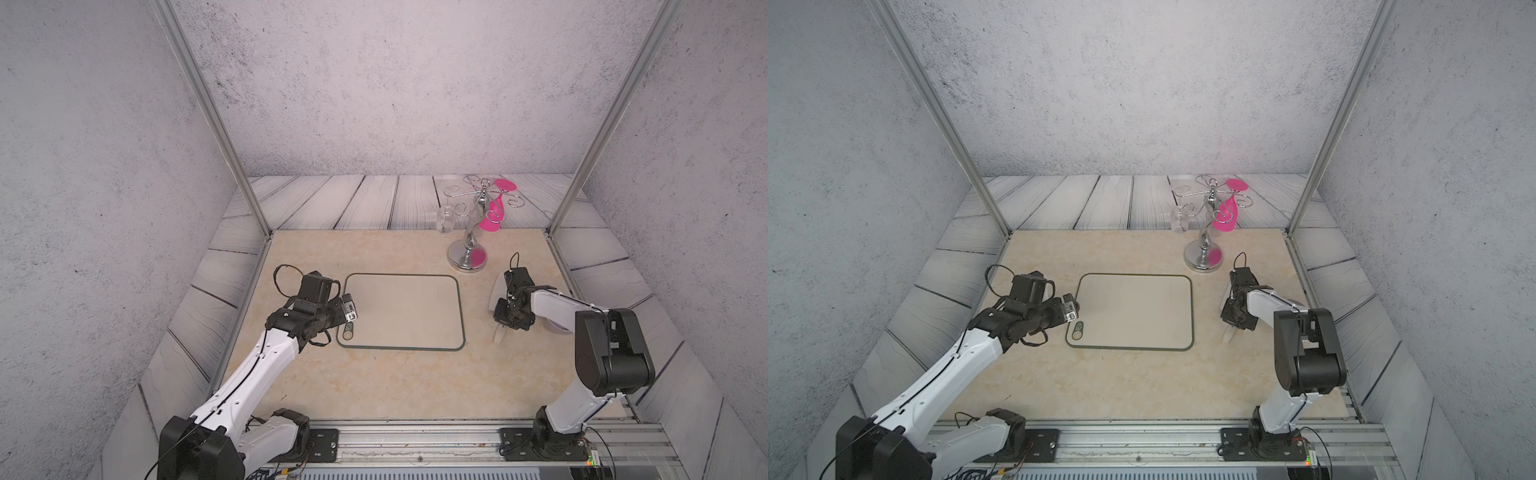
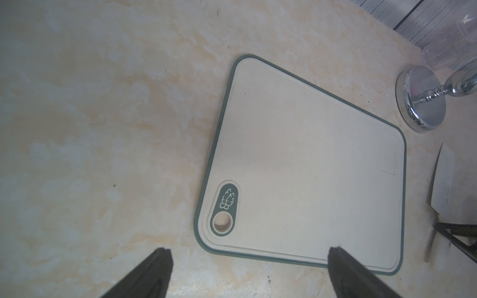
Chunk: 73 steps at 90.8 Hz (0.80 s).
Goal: Align the knife with the edge of the cutting board
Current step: Pick up the knife at the center of the board, then place the knife at the edge of the cutting board.
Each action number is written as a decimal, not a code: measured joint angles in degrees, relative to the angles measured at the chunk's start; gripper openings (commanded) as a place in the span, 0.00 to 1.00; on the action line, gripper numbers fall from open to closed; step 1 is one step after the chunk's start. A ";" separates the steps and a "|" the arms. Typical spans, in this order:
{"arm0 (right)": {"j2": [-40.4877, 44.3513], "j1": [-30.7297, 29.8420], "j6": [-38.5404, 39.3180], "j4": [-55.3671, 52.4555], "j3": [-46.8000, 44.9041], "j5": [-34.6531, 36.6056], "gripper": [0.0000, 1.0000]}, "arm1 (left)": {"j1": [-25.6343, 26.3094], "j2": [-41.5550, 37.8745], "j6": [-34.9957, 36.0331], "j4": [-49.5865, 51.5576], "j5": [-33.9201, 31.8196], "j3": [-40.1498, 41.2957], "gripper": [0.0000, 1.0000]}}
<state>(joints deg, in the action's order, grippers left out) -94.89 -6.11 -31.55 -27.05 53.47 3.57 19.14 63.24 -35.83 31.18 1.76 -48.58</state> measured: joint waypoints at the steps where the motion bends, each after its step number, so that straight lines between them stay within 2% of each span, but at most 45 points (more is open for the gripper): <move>1: 0.26 -0.04 0.00 -0.13 -0.02 0.02 0.07 | 0.00 0.00 0.00 0.00 -0.02 0.00 1.00; 35: 7.82 -4.52 -0.37 -2.34 -0.20 2.91 0.07 | 0.00 0.02 -0.17 -0.02 0.13 0.00 1.00; 73: 16.02 -17.84 -4.63 -7.06 -2.01 5.81 0.07 | 0.33 0.72 -0.39 -0.02 1.31 0.00 1.00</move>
<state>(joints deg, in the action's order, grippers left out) -78.87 -23.94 -36.18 -34.11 51.46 9.39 19.46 63.96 -36.23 31.16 3.07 -48.58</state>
